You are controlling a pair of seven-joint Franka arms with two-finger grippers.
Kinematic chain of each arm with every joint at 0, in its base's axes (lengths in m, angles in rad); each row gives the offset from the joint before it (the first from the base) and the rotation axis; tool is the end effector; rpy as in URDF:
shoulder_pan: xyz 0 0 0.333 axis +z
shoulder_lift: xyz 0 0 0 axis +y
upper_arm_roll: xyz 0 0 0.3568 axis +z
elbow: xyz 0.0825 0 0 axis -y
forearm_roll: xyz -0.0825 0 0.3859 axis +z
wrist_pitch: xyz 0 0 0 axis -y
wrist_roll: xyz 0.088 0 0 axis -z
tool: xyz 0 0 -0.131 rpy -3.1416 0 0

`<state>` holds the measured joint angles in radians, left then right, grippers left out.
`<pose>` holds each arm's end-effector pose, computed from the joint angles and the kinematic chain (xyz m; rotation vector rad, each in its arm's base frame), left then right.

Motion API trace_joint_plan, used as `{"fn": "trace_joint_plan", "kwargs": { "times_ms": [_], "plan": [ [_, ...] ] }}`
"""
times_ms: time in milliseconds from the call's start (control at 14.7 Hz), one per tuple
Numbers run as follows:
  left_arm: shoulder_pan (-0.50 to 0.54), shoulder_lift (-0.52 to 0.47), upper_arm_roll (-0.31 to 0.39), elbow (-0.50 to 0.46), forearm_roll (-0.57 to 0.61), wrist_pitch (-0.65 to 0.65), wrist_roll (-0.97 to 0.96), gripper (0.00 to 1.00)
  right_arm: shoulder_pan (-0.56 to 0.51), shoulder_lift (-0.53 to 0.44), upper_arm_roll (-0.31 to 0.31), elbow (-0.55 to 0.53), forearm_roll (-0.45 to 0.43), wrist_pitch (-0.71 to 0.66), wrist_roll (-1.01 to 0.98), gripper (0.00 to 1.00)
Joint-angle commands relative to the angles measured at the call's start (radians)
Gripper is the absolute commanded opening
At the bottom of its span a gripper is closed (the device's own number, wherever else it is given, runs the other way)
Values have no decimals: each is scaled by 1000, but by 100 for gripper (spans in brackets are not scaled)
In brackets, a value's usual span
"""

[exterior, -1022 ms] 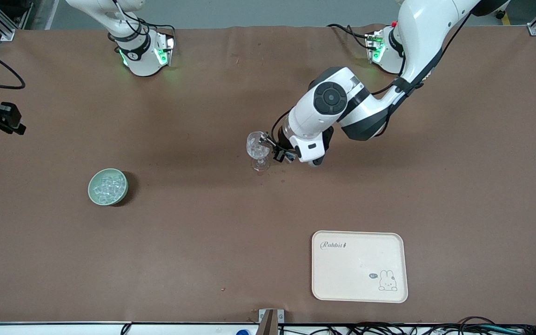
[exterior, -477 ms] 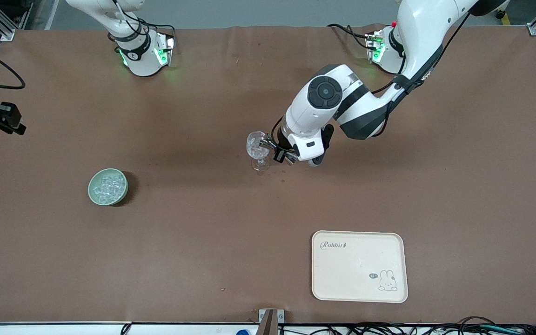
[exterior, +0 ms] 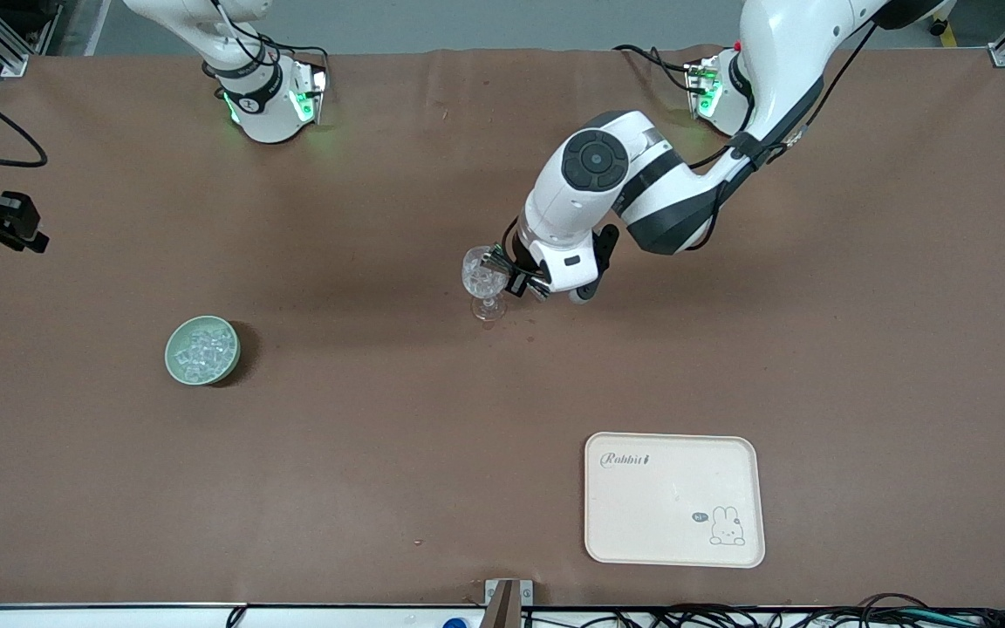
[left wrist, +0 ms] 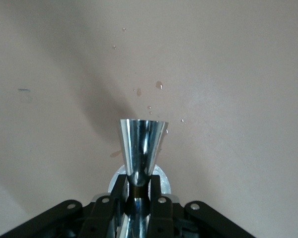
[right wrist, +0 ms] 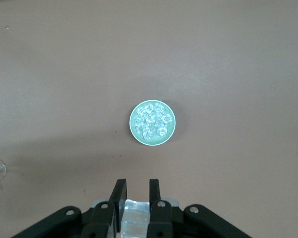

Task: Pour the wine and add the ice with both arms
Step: 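Tilt the jigger over the glass rim with the left gripper to pour, then raise the jigger away from the glass with the left gripper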

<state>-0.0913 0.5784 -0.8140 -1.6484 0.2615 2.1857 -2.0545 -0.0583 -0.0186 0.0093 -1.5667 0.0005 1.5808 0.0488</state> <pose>0.5088 -0.4866 0.3835 2.5098 1.5828 -0.2456 0.5514 -0.0269 0.6545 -3.1371 0.1535 -0.0514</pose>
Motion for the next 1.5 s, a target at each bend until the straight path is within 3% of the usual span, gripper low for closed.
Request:
{"fn": "trace_joint_plan", "kwargs": {
  "times_ms": [0,409,613,1022,1226,1430],
  "plan": [
    [-10,6,-7,21,74,-23,-73,1,-2,-27,0,-30,13,4,14,1],
    [25,-3,-25,21,-20,-21,-32,0,0,-27,0,-30,13,1,14,1],
    [39,-37,18,16,-265,-21,166,0,-2,-27,0,-30,13,1,14,1],
    [38,-166,217,-48,-752,-32,525,0,2,-26,1,-30,13,-7,17,1],
    [38,-176,378,-42,-988,-137,692,0,47,-26,12,-27,16,-4,118,1],
    [33,-163,524,-37,-1126,-172,827,0,103,-26,72,-26,16,-1,285,1]
  ]
}}
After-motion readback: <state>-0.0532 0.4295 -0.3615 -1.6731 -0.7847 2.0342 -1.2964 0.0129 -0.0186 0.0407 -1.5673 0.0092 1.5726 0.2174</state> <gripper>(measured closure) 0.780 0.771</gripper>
